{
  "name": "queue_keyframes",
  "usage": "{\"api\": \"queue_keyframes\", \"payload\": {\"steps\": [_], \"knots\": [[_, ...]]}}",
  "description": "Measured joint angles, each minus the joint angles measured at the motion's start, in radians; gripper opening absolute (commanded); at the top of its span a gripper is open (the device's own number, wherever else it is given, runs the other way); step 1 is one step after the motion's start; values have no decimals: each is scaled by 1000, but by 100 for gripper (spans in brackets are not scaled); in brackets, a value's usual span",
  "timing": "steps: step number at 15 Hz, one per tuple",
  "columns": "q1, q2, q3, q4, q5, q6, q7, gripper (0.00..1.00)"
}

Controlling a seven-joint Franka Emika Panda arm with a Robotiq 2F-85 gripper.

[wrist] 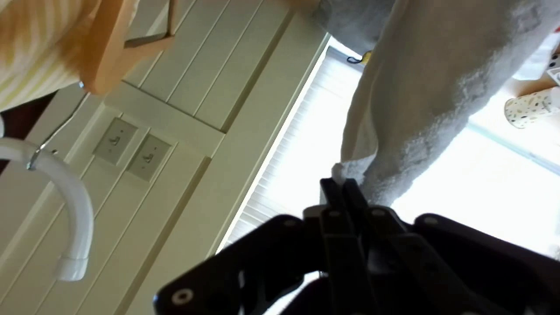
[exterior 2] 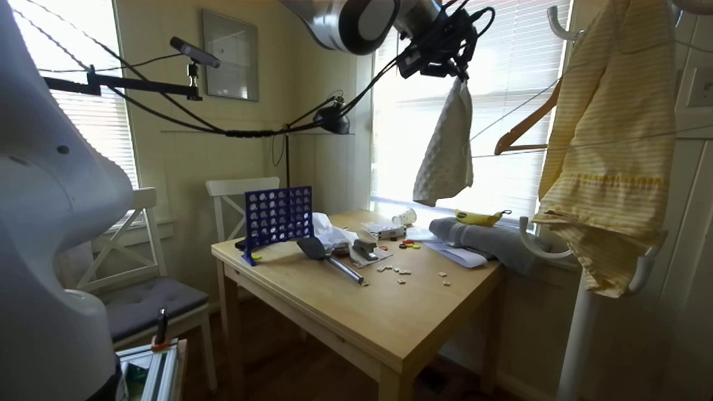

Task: Hang the white towel on the stand

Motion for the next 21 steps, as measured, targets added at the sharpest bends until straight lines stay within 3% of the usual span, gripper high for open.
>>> {"api": "queue_keyframes", "payload": {"steps": [7,12,15,16,17,21], "knots": [[-185,103,70,236,-334,3,187,1],[-213,179,106,420,-639,-53,396,1],[-209,219,100,534,-857,-127,587,1],[-205,231,93,571,-931,-160,660,5],[-161,234,44,584,-940,-168,676,5],[59,234,-179,580,-921,-167,667,1]]}}
